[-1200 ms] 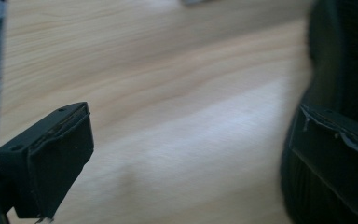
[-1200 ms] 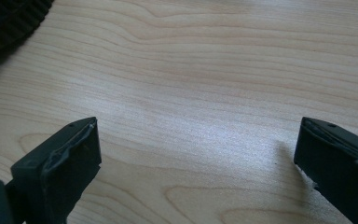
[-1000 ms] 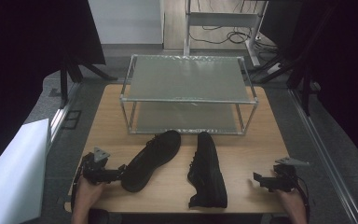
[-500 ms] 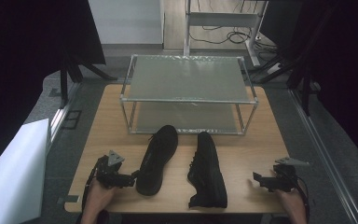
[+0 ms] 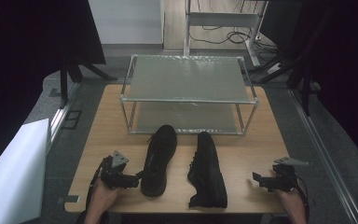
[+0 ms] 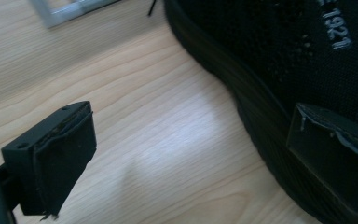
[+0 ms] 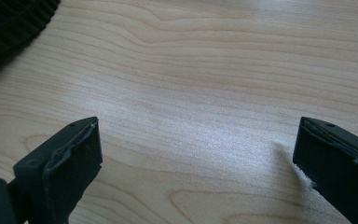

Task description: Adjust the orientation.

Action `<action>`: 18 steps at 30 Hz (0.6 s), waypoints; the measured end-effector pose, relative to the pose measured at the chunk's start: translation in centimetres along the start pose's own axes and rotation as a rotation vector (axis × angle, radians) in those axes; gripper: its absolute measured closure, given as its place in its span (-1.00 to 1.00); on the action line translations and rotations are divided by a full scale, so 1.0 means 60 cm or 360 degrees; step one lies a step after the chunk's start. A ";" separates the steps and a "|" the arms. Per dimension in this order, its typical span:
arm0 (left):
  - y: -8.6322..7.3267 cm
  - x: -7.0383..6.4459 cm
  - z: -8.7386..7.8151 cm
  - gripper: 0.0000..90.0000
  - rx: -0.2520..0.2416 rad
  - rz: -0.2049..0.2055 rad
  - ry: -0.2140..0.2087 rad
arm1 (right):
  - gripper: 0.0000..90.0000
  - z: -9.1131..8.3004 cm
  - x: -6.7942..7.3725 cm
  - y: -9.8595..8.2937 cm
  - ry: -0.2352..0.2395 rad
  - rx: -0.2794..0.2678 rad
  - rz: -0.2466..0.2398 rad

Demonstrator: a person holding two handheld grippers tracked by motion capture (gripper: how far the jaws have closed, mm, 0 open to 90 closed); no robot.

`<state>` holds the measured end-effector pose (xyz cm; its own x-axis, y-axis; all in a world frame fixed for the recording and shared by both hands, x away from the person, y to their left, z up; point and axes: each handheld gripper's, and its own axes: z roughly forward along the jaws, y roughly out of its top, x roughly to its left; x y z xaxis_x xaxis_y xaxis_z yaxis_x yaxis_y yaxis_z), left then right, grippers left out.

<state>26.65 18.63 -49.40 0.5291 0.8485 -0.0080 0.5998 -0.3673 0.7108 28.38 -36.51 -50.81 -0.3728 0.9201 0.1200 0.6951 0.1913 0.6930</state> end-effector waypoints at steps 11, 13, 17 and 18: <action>0.010 -0.023 0.011 -1.00 0.0001 0.0051 -0.0031 | -0.96 0.001 0.001 0.000 0.0006 0.0004 -0.0004; 0.008 -0.016 0.008 -1.00 -0.0010 0.0008 0.0004 | -0.96 0.000 0.000 0.000 0.0009 -0.0003 -0.0001; 0.005 -0.009 0.008 -1.00 -0.0010 -0.0016 0.0047 | -0.96 -0.003 0.002 0.003 0.0015 -0.0028 -0.0010; 0.005 -0.009 0.008 -1.00 -0.0010 -0.0016 0.0047 | -0.96 -0.003 0.002 0.003 0.0015 -0.0028 -0.0010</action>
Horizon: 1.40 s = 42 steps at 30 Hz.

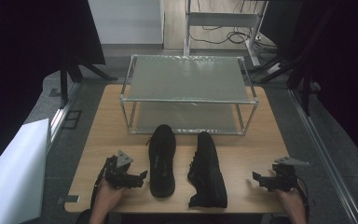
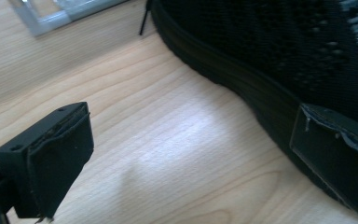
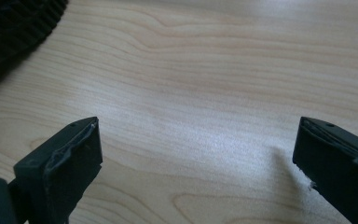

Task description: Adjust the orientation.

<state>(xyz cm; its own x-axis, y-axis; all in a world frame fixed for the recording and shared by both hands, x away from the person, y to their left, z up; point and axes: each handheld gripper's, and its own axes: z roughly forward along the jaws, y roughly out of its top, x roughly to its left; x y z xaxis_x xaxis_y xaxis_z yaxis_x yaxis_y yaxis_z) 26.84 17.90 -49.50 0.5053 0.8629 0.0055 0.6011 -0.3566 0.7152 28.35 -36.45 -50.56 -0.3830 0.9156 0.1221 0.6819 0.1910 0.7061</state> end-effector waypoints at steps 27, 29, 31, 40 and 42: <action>-0.013 0.021 0.005 -1.00 0.0013 -0.0080 0.0045 | -1.00 -0.004 0.095 0.063 0.0195 -0.0084 -0.0229; -0.013 0.021 0.006 -1.00 0.0017 -0.0081 0.0038 | -1.00 -0.006 0.105 0.073 0.0217 -0.0091 -0.0238; -0.013 0.021 0.007 -1.00 0.0020 -0.0081 0.0034 | -1.00 -0.006 0.116 0.084 0.0240 -0.0076 -0.0251; -0.014 0.022 0.006 -1.00 0.0021 -0.0089 0.0032 | -1.00 0.000 0.165 0.126 0.0337 -0.0083 -0.0286; -0.014 0.023 0.005 -1.00 0.0023 -0.0092 0.0029 | -1.00 0.008 0.183 0.139 0.0350 -0.0087 -0.0308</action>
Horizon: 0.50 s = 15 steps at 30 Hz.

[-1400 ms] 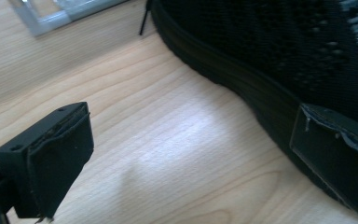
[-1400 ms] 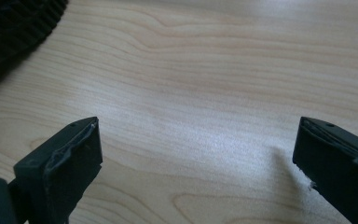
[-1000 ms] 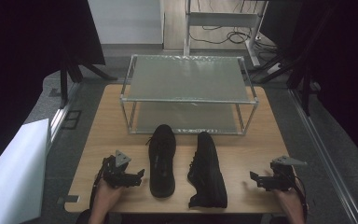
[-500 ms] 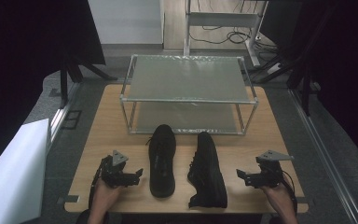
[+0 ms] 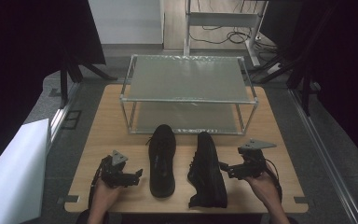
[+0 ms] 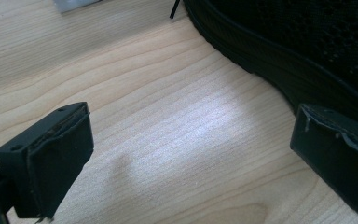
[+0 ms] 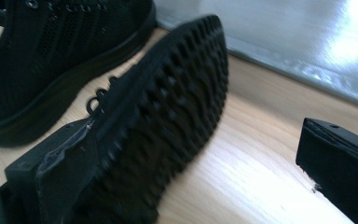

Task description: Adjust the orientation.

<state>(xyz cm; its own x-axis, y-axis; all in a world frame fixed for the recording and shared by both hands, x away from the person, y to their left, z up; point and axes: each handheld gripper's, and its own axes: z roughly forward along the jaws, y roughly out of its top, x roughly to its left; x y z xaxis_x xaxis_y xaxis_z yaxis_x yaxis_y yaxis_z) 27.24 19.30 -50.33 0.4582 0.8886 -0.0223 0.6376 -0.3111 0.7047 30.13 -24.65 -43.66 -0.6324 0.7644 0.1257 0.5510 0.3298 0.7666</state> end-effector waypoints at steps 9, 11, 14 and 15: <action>-0.001 0.002 0.000 -1.00 0.0010 -0.0006 -0.0001 | -1.00 0.030 0.001 0.004 -0.0038 0.0067 0.0010; -0.001 0.002 0.000 -1.00 0.0012 -0.0007 -0.0002 | -1.00 0.028 0.000 0.002 -0.0047 0.0062 0.0019; -0.001 0.001 0.001 -1.00 0.0017 -0.0003 -0.0004 | -1.00 0.018 -0.009 -0.002 -0.0085 0.0064 0.0041; -0.001 0.001 0.001 -1.00 0.0017 -0.0002 -0.0004 | -1.00 0.016 -0.011 -0.003 -0.0091 0.0061 0.0046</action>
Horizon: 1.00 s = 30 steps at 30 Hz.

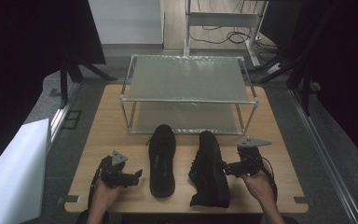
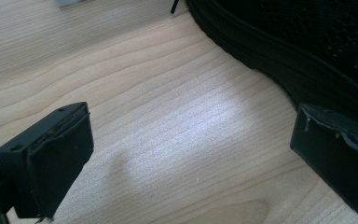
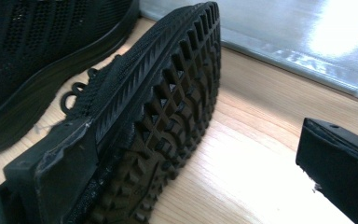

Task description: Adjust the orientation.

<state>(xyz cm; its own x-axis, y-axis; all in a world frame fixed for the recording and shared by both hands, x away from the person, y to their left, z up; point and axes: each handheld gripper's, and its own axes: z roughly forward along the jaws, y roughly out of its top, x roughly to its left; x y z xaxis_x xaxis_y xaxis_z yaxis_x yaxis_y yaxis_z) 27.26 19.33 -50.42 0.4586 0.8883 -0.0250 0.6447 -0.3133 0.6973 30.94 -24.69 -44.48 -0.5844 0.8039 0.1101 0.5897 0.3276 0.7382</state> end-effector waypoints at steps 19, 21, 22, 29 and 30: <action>0.000 0.001 0.003 -1.00 0.0021 0.0002 0.0000 | -0.91 -0.047 -0.071 -0.049 -0.0210 -0.0034 0.0151; 0.000 0.001 0.003 -1.00 0.0024 -0.0001 -0.0002 | -0.85 -0.047 -0.080 -0.057 -0.0213 -0.0029 0.0177; 0.000 0.001 0.003 -1.00 0.0023 0.0000 -0.0002 | -0.84 -0.046 -0.082 -0.059 -0.0220 -0.0025 0.0183; 0.000 0.001 0.003 -1.00 0.0024 0.0000 -0.0005 | -0.80 -0.030 -0.108 -0.082 -0.0254 0.0046 0.0242; 0.000 0.001 0.003 -1.00 0.0025 0.0000 -0.0005 | -0.81 -0.029 -0.113 -0.087 -0.0245 0.0039 0.0272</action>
<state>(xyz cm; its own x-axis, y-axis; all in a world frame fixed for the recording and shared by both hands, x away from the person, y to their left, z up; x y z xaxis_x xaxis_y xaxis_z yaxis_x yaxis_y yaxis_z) 27.40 19.34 -50.55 0.4603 0.8873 -0.0274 0.6545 -0.3184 0.6858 30.88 -32.70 -47.91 -0.3842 0.9144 0.1279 0.6871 0.1907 0.7011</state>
